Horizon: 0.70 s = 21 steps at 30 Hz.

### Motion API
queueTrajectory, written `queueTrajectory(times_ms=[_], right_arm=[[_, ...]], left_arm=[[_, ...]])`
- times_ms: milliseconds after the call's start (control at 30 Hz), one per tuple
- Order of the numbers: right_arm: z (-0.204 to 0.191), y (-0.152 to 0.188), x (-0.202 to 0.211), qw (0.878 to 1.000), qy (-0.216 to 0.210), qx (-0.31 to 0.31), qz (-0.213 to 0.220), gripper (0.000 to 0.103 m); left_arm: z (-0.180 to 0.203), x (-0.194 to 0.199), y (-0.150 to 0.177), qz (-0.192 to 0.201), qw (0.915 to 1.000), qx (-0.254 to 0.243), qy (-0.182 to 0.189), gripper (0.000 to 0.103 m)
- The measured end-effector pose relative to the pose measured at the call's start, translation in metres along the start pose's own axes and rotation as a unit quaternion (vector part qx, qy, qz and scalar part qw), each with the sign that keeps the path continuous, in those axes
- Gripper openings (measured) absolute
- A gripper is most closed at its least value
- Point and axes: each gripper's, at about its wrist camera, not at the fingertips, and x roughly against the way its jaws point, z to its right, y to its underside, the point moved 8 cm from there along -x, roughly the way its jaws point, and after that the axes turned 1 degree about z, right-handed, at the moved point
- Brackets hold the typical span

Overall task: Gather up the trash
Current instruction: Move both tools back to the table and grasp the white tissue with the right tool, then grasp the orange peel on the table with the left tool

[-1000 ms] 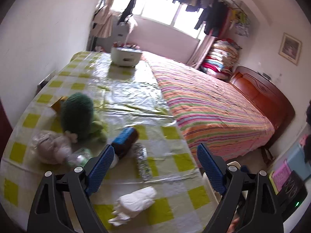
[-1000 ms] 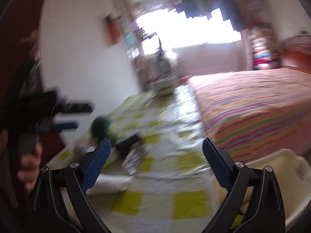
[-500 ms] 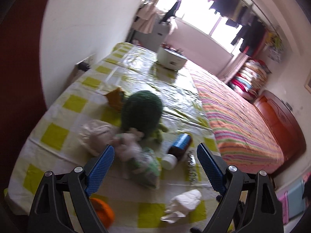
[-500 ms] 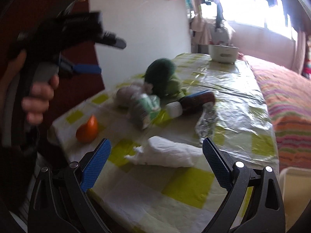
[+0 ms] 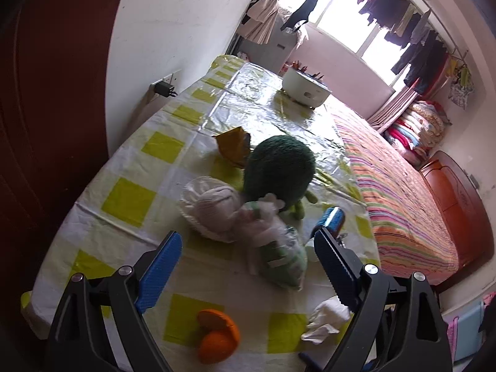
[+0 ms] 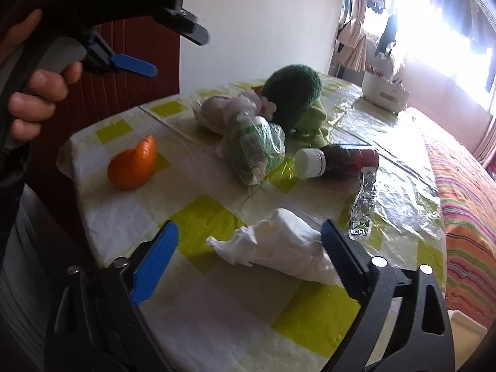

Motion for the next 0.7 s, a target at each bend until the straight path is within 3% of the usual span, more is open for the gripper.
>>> queueTrajectory(times_ms=[133, 200, 300, 500, 700], right_arm=[[0.013, 0.005, -0.012, 0.999, 0.0, -0.029, -0.026, 0.06], [0.021, 0.005, -0.011, 0.998, 0.002, -0.051, -0.026, 0.043], [0.037, 0.006, -0.009, 0.995, -0.002, -0.093, -0.023, 0.029], [0.055, 0.009, 0.006, 0.988, -0.013, -0.157, 0.0, 0.025], [0.075, 0.006, 0.026, 0.97, -0.041, -0.234, 0.043, 0.025]], left_arm=[[-0.011, 0.0, 0.0, -0.004, 0.9999, 0.012, -0.004, 0.085], [-0.015, 0.0, -0.001, -0.006, 0.9998, 0.019, -0.004, 0.085], [-0.017, -0.002, 0.0, -0.01, 0.9997, 0.022, -0.006, 0.085], [-0.02, -0.002, 0.003, -0.016, 0.9997, 0.015, -0.01, 0.085], [-0.023, -0.001, 0.013, -0.043, 0.9988, -0.014, -0.019, 0.085]])
